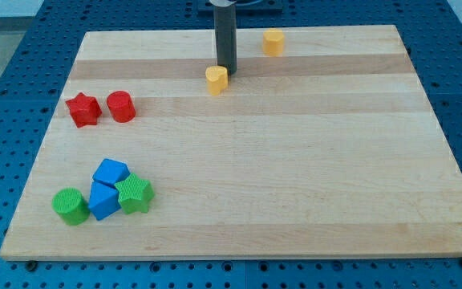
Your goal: Move the yellow heart to the right side of the red circle
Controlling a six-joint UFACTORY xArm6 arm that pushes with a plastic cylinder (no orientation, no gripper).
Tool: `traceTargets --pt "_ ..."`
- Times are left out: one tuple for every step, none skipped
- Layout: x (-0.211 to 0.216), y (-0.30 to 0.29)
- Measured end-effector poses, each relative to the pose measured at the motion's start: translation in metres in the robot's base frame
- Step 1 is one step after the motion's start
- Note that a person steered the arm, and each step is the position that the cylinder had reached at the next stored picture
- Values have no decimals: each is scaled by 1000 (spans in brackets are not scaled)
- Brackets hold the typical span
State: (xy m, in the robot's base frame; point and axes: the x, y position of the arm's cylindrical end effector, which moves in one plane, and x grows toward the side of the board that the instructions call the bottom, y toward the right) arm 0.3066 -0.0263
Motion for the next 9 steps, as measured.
traceTargets --pt "11 0" --pt "24 0" --pt "33 -3" --pt "41 -6" --pt "50 -8" --pt "56 -11" --pt "63 -16" --pt "71 -16" --pt "78 -16"
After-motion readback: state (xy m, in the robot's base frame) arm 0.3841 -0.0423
